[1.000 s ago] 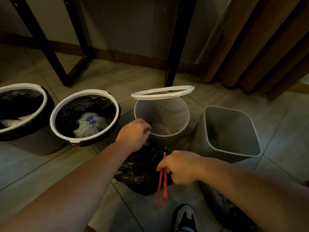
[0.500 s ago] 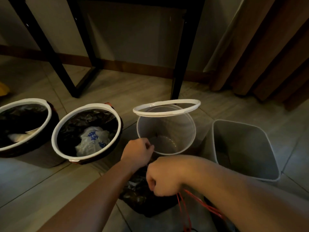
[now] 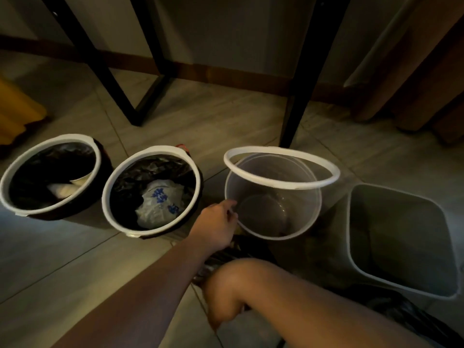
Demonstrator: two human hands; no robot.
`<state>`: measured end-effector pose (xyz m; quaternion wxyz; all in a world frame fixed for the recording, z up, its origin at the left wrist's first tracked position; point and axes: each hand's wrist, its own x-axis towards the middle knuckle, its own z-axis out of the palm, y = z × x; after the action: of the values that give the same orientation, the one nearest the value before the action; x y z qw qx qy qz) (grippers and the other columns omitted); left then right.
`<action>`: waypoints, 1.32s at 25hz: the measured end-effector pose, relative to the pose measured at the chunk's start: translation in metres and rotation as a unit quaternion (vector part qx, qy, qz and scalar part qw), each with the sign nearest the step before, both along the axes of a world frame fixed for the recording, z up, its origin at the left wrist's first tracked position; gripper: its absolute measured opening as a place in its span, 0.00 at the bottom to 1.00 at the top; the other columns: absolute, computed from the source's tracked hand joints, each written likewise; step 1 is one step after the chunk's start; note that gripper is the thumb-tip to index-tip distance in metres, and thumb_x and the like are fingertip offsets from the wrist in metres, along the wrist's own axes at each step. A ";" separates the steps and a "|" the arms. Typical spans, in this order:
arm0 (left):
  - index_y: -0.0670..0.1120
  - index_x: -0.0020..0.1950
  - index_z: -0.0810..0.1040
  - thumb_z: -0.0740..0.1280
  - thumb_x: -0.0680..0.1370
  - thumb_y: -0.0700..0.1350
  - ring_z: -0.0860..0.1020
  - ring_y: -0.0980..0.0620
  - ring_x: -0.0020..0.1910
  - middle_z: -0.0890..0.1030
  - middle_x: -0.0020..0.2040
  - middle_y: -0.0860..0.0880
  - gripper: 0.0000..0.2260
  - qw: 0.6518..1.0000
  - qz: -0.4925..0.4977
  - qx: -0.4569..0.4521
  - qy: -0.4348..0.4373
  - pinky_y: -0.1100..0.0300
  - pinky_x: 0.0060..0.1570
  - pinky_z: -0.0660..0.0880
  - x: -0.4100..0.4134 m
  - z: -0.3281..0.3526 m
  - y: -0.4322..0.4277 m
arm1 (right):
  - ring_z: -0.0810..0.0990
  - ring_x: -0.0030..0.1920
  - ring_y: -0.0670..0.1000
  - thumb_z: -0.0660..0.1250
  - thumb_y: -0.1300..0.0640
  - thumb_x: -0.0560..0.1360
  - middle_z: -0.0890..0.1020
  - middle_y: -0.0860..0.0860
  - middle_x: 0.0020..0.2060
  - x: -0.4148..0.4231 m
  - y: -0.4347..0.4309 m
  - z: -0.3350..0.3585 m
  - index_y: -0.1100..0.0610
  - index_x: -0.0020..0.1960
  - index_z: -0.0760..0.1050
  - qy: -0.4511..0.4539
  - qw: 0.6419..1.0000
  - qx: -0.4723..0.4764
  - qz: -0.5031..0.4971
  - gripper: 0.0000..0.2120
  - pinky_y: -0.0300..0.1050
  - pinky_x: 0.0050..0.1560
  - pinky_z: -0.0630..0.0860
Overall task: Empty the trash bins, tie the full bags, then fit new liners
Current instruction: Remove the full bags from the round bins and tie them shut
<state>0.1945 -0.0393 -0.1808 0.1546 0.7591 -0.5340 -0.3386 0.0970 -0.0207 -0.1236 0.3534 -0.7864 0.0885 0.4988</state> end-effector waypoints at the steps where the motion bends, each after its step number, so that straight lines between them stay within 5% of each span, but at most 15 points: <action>1: 0.52 0.75 0.76 0.65 0.84 0.50 0.80 0.42 0.62 0.82 0.64 0.42 0.19 1.000 -0.010 -0.018 0.001 0.53 0.61 0.76 0.006 0.004 0.006 | 0.85 0.48 0.63 0.69 0.49 0.81 0.83 0.59 0.44 0.005 -0.001 0.000 0.65 0.53 0.82 0.022 1.000 0.001 -0.017 0.17 0.62 0.59 0.82; 6: 0.49 0.62 0.83 0.69 0.79 0.44 0.82 0.45 0.53 0.83 0.55 0.45 0.12 0.986 -0.020 -0.156 -0.063 0.51 0.55 0.78 0.073 0.017 0.050 | 0.83 0.45 0.56 0.71 0.48 0.79 0.82 0.53 0.45 0.046 0.013 0.004 0.59 0.59 0.81 0.021 0.991 -0.129 -0.010 0.15 0.47 0.42 0.78; 10: 0.49 0.58 0.84 0.68 0.80 0.47 0.82 0.44 0.52 0.85 0.52 0.47 0.09 0.983 -0.006 -0.141 -0.118 0.53 0.45 0.77 0.147 0.033 0.101 | 0.83 0.51 0.58 0.70 0.47 0.77 0.84 0.55 0.55 0.082 0.051 0.018 0.56 0.62 0.82 -0.045 0.975 -0.204 -0.075 0.18 0.49 0.50 0.82; 13: 0.51 0.64 0.81 0.66 0.82 0.50 0.82 0.43 0.55 0.84 0.57 0.48 0.12 0.990 0.016 -0.068 -0.121 0.53 0.45 0.77 0.200 0.033 0.134 | 0.82 0.54 0.55 0.69 0.46 0.76 0.83 0.51 0.56 0.094 0.071 0.033 0.50 0.64 0.79 -0.084 0.955 -0.228 -0.172 0.18 0.53 0.58 0.82; 18: 0.48 0.75 0.74 0.62 0.83 0.42 0.78 0.40 0.67 0.79 0.69 0.42 0.20 0.999 -0.022 0.000 -0.027 0.50 0.60 0.75 0.245 0.027 0.176 | 0.82 0.49 0.45 0.71 0.45 0.78 0.83 0.41 0.46 0.116 0.098 0.074 0.43 0.59 0.80 -0.190 0.865 -0.268 -0.379 0.11 0.43 0.53 0.78; 20: 0.46 0.67 0.78 0.62 0.83 0.38 0.80 0.39 0.57 0.80 0.60 0.40 0.14 0.991 0.060 0.013 0.122 0.49 0.53 0.75 0.251 0.028 0.182 | 0.81 0.46 0.43 0.72 0.44 0.77 0.81 0.40 0.42 0.126 0.096 0.092 0.43 0.59 0.81 -0.177 0.871 -0.292 -0.353 0.11 0.41 0.47 0.76; 24: 0.43 0.58 0.78 0.63 0.82 0.35 0.79 0.45 0.40 0.79 0.46 0.41 0.07 0.891 0.275 0.015 0.360 0.54 0.38 0.76 0.257 0.023 0.184 | 0.81 0.50 0.48 0.71 0.43 0.75 0.79 0.39 0.43 0.173 0.069 0.098 0.45 0.58 0.81 -0.149 0.898 -0.342 -0.233 0.13 0.40 0.44 0.73; 28: 0.46 0.52 0.78 0.65 0.83 0.40 0.79 0.48 0.36 0.80 0.43 0.45 0.03 0.859 0.340 -0.003 0.382 0.58 0.33 0.75 0.255 -0.007 0.172 | 0.80 0.62 0.59 0.70 0.46 0.77 0.82 0.56 0.61 0.211 0.045 0.039 0.53 0.70 0.77 -0.153 0.895 -0.384 -0.170 0.23 0.50 0.59 0.79; 33: 0.46 0.50 0.79 0.70 0.81 0.49 0.83 0.42 0.46 0.84 0.48 0.43 0.07 0.873 0.351 -0.024 0.339 0.47 0.48 0.80 0.249 -0.025 0.147 | 0.81 0.55 0.58 0.70 0.50 0.77 0.82 0.53 0.54 0.218 0.036 -0.020 0.48 0.59 0.79 -0.153 0.897 -0.378 -0.171 0.11 0.53 0.52 0.81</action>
<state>0.4438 0.1078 -0.2057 0.4529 0.7311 -0.1553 -0.4860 0.3148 0.0156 -0.1436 0.1185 -0.9000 0.3486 0.2332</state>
